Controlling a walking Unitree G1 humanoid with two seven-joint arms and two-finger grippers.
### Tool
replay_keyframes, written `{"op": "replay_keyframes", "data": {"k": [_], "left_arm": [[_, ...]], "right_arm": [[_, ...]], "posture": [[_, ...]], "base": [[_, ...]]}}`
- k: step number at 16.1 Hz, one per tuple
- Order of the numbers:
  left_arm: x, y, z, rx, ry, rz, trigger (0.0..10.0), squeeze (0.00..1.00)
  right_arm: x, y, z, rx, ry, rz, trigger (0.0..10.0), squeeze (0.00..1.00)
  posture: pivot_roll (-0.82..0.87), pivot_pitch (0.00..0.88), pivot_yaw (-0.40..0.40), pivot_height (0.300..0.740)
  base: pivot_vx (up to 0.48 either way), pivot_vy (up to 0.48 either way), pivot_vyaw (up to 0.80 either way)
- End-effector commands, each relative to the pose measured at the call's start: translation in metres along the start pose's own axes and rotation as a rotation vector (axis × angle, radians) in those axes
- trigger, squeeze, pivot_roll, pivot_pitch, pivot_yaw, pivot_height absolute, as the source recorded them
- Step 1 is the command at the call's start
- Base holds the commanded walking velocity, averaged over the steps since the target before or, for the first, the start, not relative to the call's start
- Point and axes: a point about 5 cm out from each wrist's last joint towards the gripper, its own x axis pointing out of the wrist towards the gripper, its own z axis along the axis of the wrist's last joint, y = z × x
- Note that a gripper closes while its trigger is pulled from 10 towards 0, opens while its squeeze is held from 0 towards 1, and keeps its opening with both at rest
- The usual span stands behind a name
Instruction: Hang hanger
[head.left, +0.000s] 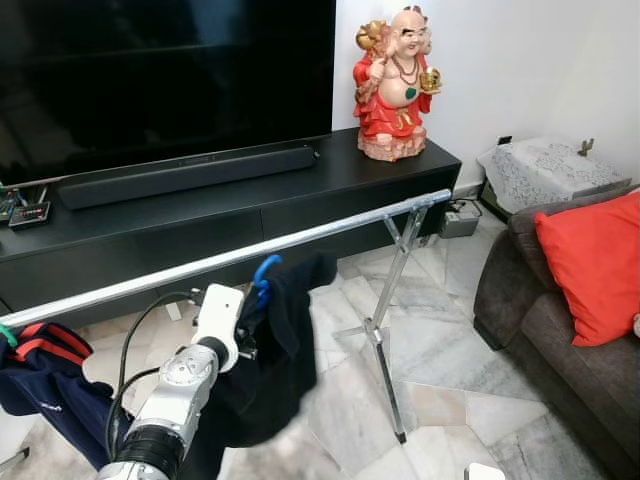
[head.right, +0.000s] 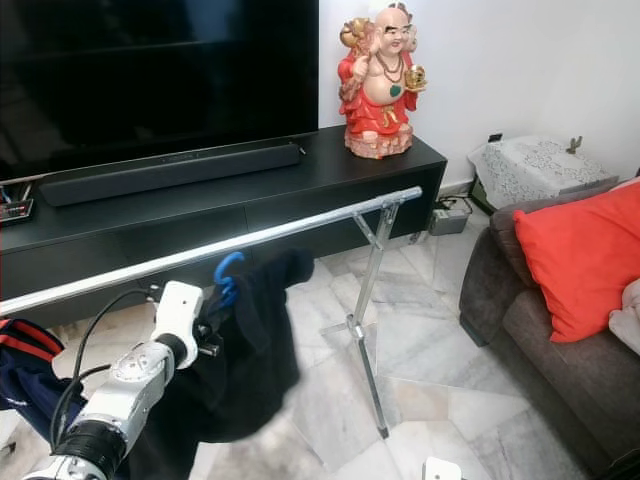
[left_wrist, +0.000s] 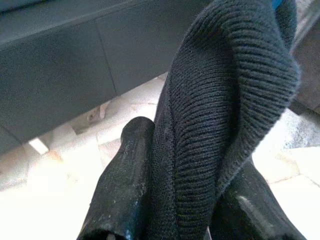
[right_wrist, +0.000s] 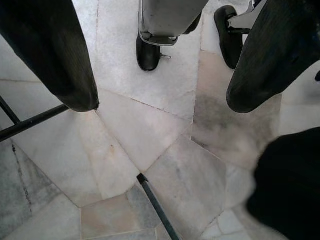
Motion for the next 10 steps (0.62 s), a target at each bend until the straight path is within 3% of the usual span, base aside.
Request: {"op": "replay_keyframes", "data": {"k": [1, 10], "left_arm": [[0.004, 0.002, 0.013, -0.020, -0.061, 0.017, 10.0, 0.00], [0.011, 0.012, 0.024, -0.093, -0.096, 0.171, 10.0, 0.00]], "right_arm": [[-0.001, -0.001, -0.003, 0.007, 0.011, -0.004, 10.0, 0.00], [-0.003, -0.008, -0.007, 0.001, 0.021, -0.010, 10.0, 0.00]], "posture": [[0.04, 0.000, 0.008, 0.740], [0.03, 0.003, 0.005, 0.740]], "base": [[0.000, 0.000, 0.00], [0.000, 0.000, 0.00]]}}
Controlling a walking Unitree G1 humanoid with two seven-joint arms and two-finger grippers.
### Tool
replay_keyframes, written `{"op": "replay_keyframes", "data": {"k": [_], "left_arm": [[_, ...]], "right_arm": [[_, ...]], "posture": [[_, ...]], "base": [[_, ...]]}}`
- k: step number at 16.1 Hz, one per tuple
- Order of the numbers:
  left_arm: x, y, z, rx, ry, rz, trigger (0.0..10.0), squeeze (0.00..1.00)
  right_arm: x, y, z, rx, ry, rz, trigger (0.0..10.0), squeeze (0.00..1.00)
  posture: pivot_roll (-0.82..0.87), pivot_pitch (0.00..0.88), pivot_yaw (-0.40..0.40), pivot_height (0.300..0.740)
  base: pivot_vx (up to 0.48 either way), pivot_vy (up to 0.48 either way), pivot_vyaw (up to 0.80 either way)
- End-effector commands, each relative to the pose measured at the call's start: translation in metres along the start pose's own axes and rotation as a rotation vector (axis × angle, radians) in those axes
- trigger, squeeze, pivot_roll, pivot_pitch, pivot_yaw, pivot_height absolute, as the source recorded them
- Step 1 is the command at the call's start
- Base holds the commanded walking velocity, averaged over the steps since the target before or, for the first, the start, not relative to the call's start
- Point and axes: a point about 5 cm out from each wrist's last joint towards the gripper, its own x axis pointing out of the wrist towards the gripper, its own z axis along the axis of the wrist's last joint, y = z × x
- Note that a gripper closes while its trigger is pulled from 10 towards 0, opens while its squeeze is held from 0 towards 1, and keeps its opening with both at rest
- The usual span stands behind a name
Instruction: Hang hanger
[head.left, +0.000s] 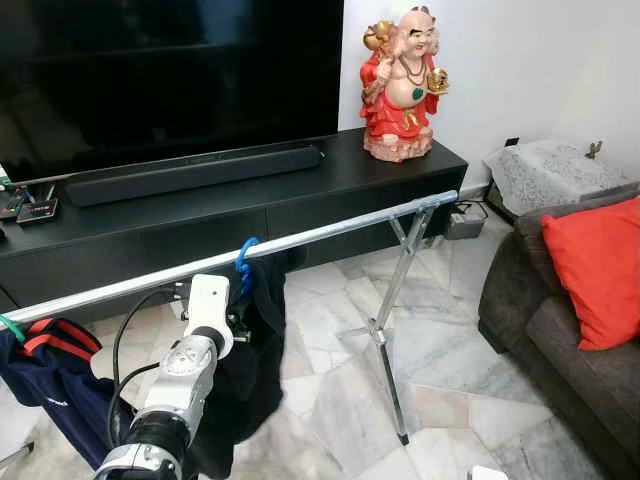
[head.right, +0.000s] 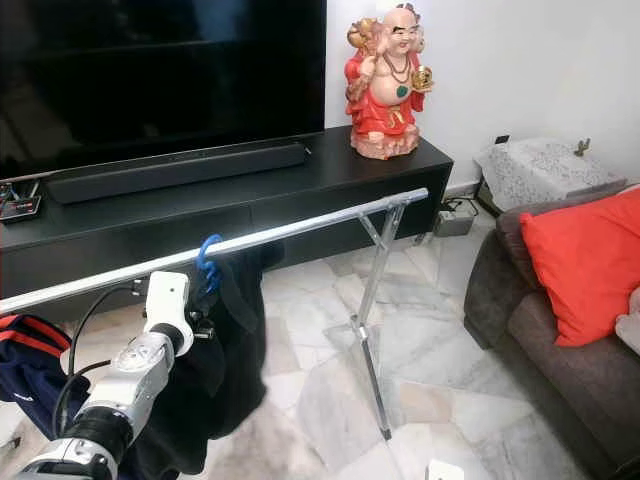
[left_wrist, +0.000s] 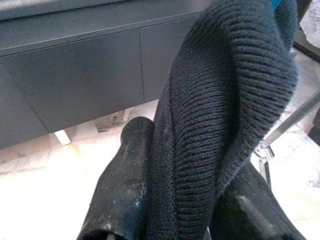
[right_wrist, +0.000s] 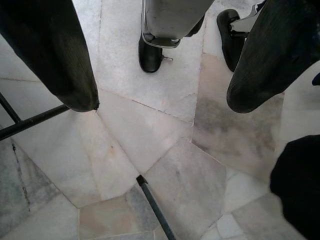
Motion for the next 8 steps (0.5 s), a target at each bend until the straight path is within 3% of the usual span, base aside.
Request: {"op": "replay_keyframes", "data": {"k": [1, 8], "left_arm": [[0.0044, 0.0030, 0.0133, -0.023, -0.048, 0.037, 10.0, 0.00], [0.0088, 0.0060, 0.0098, -0.060, 0.014, 0.150, 10.0, 0.00]], "right_arm": [[-0.0014, -0.0034, -0.0048, 0.006, 0.014, -0.010, 10.0, 0.00], [0.0002, 0.0034, -0.0025, 0.005, 0.014, -0.003, 10.0, 0.00]], "posture": [[0.03, 0.003, 0.005, 0.740], [0.03, 0.002, 0.011, 0.740]], "base": [[0.000, 0.000, 0.00], [0.000, 0.000, 0.00]]}}
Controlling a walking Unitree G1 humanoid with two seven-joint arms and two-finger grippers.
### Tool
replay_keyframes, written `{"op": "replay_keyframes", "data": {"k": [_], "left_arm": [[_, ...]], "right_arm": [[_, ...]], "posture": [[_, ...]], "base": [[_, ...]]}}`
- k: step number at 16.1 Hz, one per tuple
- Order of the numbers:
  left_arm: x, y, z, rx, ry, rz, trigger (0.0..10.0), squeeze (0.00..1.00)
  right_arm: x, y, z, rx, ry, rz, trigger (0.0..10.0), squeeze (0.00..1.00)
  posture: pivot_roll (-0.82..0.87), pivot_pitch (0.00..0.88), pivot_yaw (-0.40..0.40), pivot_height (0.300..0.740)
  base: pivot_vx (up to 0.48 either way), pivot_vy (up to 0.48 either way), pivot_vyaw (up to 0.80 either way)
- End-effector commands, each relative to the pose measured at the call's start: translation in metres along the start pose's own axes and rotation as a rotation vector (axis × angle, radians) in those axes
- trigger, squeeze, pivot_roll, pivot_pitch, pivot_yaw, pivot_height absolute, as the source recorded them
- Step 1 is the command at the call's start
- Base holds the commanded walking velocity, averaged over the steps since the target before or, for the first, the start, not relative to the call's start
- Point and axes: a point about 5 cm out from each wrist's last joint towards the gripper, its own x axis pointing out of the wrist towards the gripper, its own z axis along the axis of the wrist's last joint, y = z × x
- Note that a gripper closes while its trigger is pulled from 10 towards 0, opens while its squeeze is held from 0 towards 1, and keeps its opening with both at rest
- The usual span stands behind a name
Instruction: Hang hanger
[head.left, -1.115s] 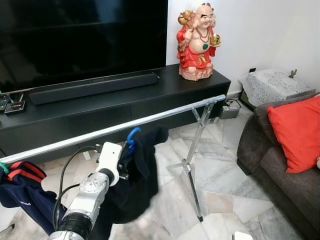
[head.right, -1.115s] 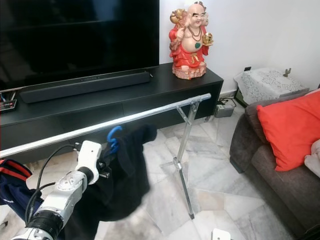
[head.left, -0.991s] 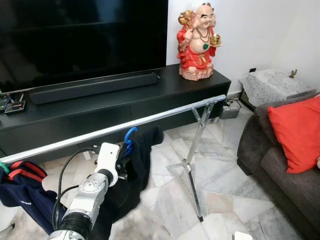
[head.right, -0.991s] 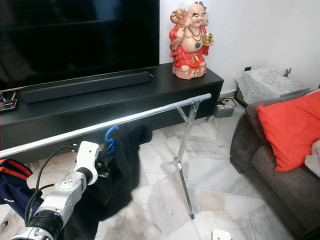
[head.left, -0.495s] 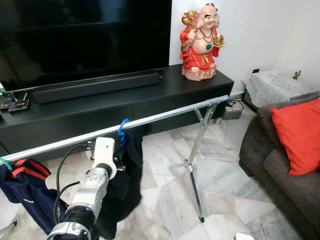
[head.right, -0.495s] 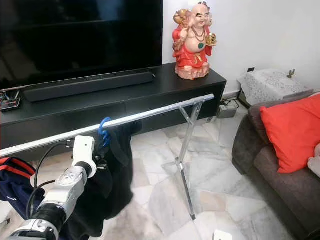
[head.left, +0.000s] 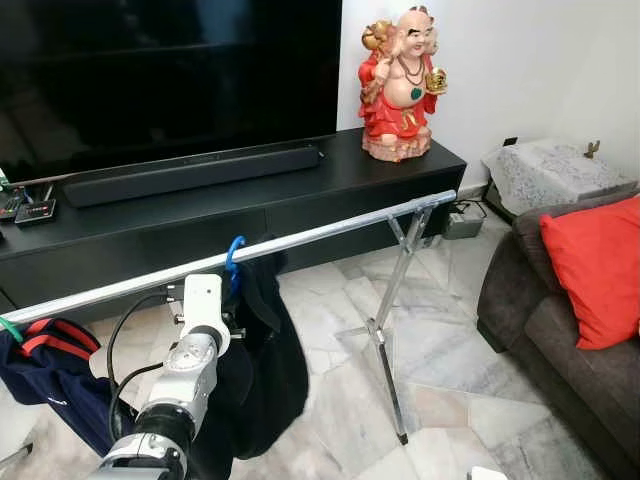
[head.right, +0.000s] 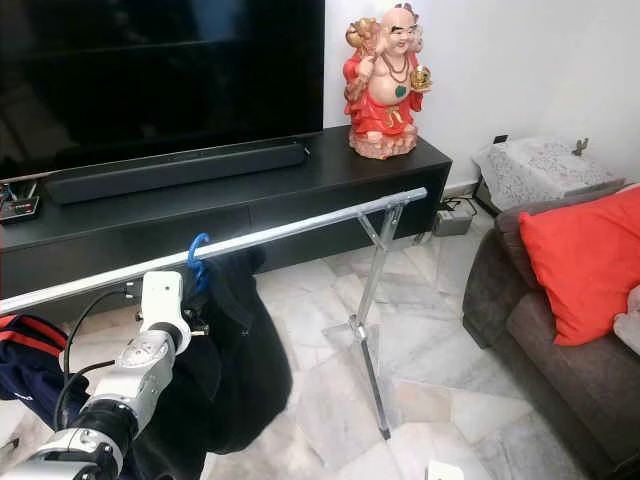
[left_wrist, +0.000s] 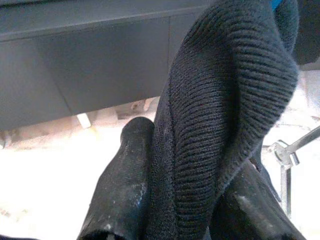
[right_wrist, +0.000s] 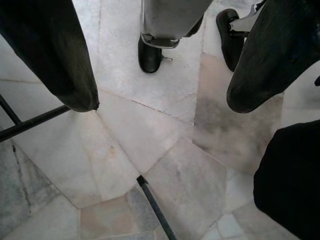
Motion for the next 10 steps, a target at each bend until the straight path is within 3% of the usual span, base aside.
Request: {"op": "replay_keyframes", "data": {"k": [1, 7, 10], "left_arm": [[0.004, 0.001, 0.012, -0.026, -0.024, 0.023, 10.0, 0.00], [0.004, 0.004, 0.000, -0.005, 0.068, 0.075, 10.0, 0.00], [0.004, 0.004, -0.002, -0.046, 0.092, 0.094, 10.0, 0.00]], "right_arm": [[0.000, 0.002, -0.003, 0.006, 0.014, -0.002, 10.0, 0.00], [0.000, 0.004, -0.003, 0.015, 0.017, 0.000, 10.0, 0.00], [0.000, 0.003, -0.003, 0.018, 0.017, -0.001, 10.0, 0.00]], "posture": [[0.03, 0.003, 0.013, 0.740], [0.03, 0.004, 0.021, 0.740], [0.03, 0.004, 0.021, 0.740]], "base": [[0.000, 0.000, 0.00], [0.000, 0.000, 0.00], [0.000, 0.000, 0.00]]}}
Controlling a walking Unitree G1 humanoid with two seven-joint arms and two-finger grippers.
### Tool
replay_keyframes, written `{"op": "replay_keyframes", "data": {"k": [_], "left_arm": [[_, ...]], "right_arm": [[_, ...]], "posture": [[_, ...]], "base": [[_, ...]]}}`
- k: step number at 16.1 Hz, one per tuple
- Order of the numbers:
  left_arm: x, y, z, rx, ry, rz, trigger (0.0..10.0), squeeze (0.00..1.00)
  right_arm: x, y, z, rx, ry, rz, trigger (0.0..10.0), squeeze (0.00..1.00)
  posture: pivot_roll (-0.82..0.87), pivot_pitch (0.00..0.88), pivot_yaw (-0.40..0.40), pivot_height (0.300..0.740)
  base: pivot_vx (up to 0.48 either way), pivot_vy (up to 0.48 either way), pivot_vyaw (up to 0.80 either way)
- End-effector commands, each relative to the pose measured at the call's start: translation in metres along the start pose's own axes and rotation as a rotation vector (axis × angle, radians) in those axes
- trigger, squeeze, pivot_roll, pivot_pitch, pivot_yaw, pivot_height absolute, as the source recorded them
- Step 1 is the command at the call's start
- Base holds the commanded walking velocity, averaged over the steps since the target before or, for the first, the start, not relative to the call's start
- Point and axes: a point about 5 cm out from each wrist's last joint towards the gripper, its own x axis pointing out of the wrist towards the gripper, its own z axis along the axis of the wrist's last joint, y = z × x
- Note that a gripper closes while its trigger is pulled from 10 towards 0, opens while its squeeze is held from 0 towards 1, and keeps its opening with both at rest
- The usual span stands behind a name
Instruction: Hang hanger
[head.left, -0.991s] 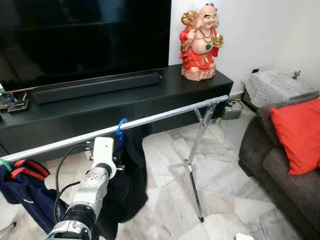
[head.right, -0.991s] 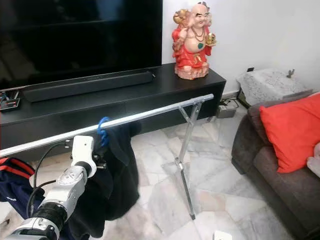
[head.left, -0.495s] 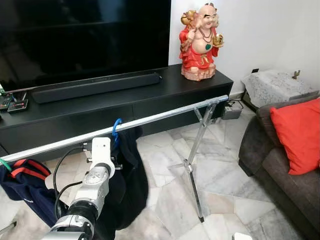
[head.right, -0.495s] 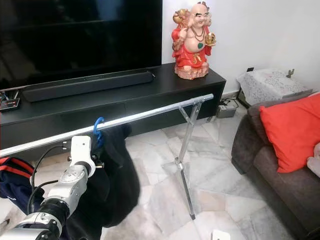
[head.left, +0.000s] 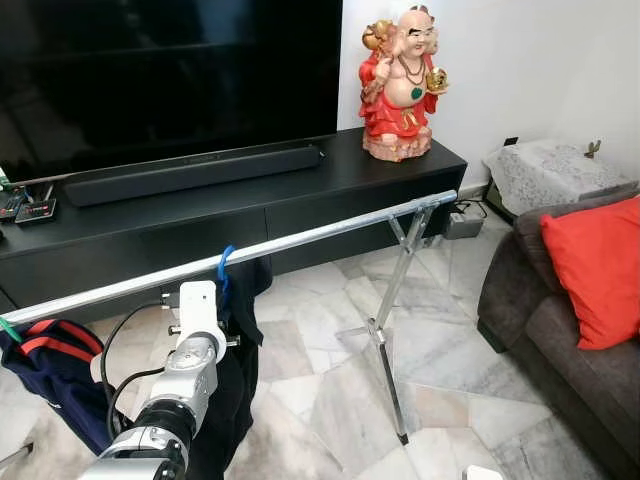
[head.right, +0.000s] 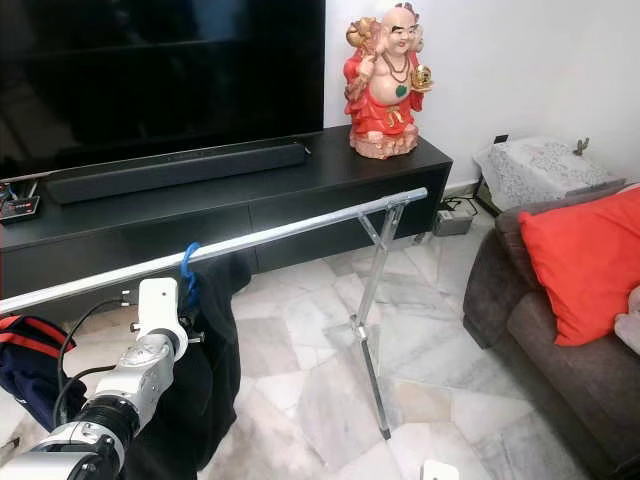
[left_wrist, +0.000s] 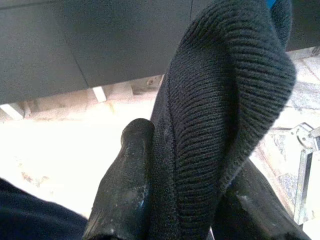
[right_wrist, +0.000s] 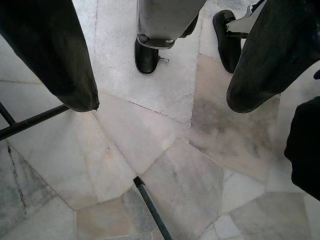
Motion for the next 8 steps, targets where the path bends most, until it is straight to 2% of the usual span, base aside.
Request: {"op": "replay_keyframes", "data": {"k": [1, 4, 6, 7, 8], "left_arm": [[0.003, -0.003, 0.009, -0.012, -0.008, -0.008, 10.0, 0.00], [0.000, -0.008, -0.005, 0.114, 0.059, -0.094, 10.0, 0.00], [-0.001, -0.007, -0.009, 0.108, 0.059, -0.095, 10.0, 0.00], [-0.002, -0.006, -0.009, 0.096, 0.055, -0.094, 10.0, 0.77], [-0.002, -0.006, -0.008, 0.085, 0.045, -0.097, 10.0, 1.00]], "right_arm": [[0.000, -0.001, -0.002, 0.013, 0.013, -0.007, 10.0, 0.00], [0.000, -0.001, -0.001, 0.012, 0.013, -0.007, 10.0, 0.00], [0.000, -0.001, 0.000, 0.011, 0.012, -0.007, 10.0, 0.00], [0.001, 0.000, 0.001, 0.010, 0.013, -0.006, 10.0, 0.00], [0.001, 0.000, 0.001, 0.009, 0.013, -0.005, 10.0, 0.00]], "posture": [[0.03, 0.004, 0.021, 0.740], [0.04, 0.005, 0.022, 0.740], [0.04, 0.007, 0.020, 0.740], [0.04, 0.008, 0.018, 0.740], [0.04, 0.009, 0.017, 0.740]], "base": [[0.000, 0.000, 0.00], [0.000, 0.000, 0.00], [0.000, 0.000, 0.00], [0.000, 0.000, 0.00], [0.000, 0.000, 0.00]]}}
